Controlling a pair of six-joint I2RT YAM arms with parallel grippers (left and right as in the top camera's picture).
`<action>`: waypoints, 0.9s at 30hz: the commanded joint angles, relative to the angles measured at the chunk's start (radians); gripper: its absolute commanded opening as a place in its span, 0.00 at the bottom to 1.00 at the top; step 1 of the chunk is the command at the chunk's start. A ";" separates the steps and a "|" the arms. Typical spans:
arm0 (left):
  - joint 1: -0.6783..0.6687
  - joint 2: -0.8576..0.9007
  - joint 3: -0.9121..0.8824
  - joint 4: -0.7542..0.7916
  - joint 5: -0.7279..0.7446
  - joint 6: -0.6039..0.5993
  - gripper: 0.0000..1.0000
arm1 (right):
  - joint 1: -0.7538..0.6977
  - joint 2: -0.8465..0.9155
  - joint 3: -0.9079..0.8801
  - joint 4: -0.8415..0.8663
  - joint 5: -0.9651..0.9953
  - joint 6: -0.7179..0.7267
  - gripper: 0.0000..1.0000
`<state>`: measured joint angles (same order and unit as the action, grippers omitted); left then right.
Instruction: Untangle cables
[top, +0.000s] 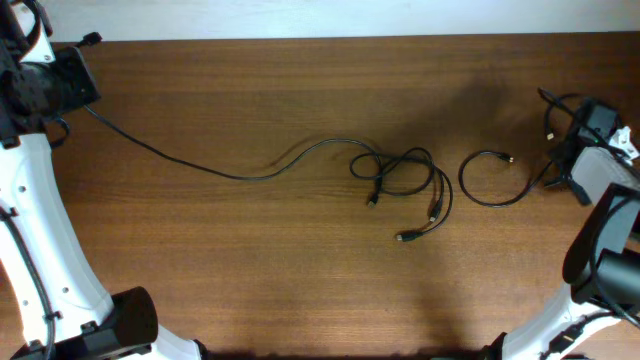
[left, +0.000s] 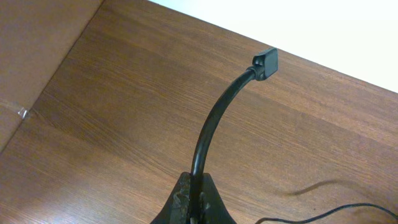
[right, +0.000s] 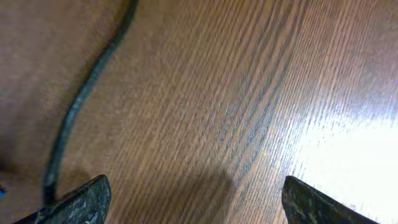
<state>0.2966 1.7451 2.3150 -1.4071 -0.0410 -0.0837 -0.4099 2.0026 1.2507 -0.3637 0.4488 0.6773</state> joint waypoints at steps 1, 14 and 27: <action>-0.002 -0.002 0.010 0.003 -0.004 -0.021 0.00 | 0.003 0.068 -0.006 0.008 -0.038 0.016 0.74; -0.001 0.002 0.009 0.004 -0.005 -0.021 0.00 | 0.018 0.014 0.156 -0.073 -0.098 -0.060 0.15; -0.001 0.023 0.009 0.007 -0.008 -0.020 0.00 | 0.097 0.043 0.162 -0.179 -0.100 -0.006 0.52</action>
<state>0.2966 1.7451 2.3150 -1.4094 -0.0414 -0.0952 -0.3325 2.0468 1.4113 -0.5423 0.3351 0.6579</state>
